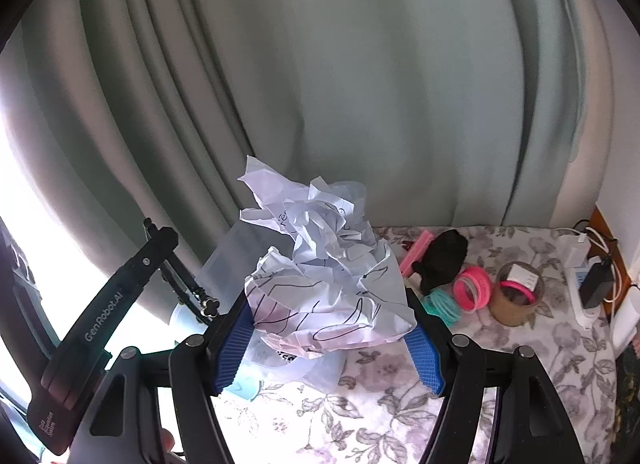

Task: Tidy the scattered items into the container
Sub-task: 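Carry the headband with left tool while right tool carries the paper over the clear box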

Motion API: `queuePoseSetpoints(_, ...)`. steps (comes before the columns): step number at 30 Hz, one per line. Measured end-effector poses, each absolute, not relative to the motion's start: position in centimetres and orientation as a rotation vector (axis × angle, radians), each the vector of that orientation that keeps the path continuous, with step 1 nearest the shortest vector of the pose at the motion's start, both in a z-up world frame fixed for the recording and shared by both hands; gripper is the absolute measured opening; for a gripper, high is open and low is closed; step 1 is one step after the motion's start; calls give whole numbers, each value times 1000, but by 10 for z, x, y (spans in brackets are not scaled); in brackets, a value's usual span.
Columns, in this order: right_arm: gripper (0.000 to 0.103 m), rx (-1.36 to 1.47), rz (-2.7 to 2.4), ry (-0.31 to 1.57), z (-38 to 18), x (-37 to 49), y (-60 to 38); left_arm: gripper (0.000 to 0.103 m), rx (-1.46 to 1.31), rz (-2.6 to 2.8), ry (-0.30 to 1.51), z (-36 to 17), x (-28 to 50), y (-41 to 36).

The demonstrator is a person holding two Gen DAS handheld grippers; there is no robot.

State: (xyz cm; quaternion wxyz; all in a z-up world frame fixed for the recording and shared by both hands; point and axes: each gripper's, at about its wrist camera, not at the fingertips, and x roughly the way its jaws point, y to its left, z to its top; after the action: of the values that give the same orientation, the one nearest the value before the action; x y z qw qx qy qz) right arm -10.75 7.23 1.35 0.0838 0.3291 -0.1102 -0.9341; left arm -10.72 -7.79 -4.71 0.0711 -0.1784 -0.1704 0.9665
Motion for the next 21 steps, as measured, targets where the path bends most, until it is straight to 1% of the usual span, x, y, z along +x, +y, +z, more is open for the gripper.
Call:
queuePoseSetpoints(9, 73, 1035, -2741, -283, 1, -121, 52, 4, -589, 2903, -555, -70, -125, -86)
queuePoseSetpoints(21, 73, 1068, -2708, -232, -8, -136, 39, 4, -599, 2855, -582, -95, -145, -76)
